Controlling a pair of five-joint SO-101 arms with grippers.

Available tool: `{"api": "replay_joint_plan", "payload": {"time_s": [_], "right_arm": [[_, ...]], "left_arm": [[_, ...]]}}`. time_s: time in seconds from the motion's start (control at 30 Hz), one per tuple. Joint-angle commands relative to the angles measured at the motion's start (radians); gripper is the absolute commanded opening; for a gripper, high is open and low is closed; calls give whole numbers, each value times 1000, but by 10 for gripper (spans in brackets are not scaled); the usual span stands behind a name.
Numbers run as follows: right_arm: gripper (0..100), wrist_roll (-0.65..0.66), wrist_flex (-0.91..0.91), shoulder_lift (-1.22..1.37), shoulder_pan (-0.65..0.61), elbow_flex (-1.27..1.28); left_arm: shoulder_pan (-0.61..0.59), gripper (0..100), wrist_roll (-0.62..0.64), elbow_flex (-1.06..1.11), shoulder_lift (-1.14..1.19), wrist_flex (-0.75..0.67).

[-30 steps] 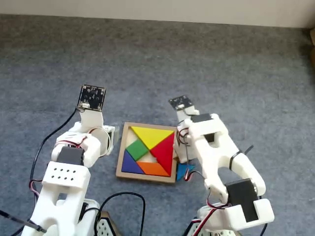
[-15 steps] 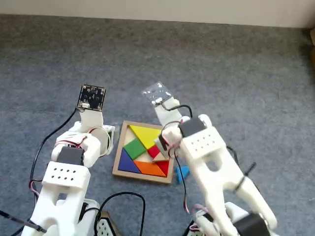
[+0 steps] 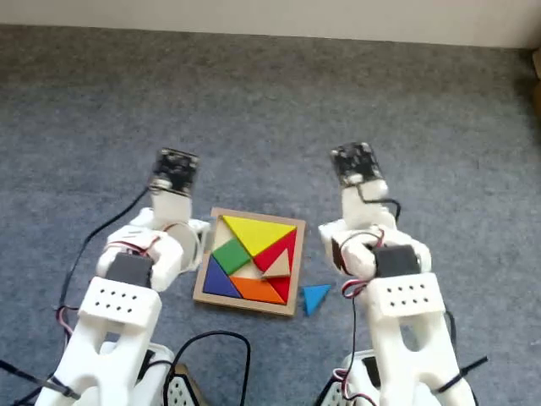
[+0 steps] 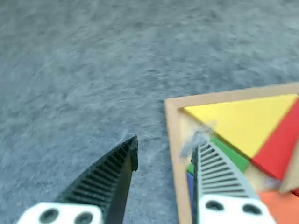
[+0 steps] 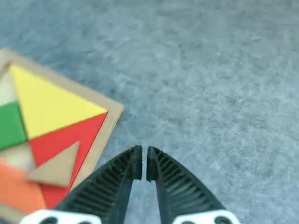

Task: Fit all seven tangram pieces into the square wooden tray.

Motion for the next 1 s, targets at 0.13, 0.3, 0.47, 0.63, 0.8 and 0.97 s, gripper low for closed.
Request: {"api": "replay_joint_plan", "payload": {"time_s": [0.13, 0.3, 0.47, 0.63, 0.8, 0.97], "right_arm": [[34, -149, -262, -122, 120, 163], [34, -230, -358, -209, 180, 199], [34, -242, -444, -266, 193, 289], [34, -239, -496, -288, 191, 334], [34, -239, -496, -289, 186, 337], [34, -239, -496, -289, 186, 338]], "left_arm": [[214, 235, -17, -47, -21, 17], [341, 245, -17, -53, -18, 15], [473, 245, -17, -13, -16, 12], [532, 245, -17, 7, -15, 11], [533, 245, -17, 4, 104, -80], [524, 245, -15, -76, 357, -204]]}}
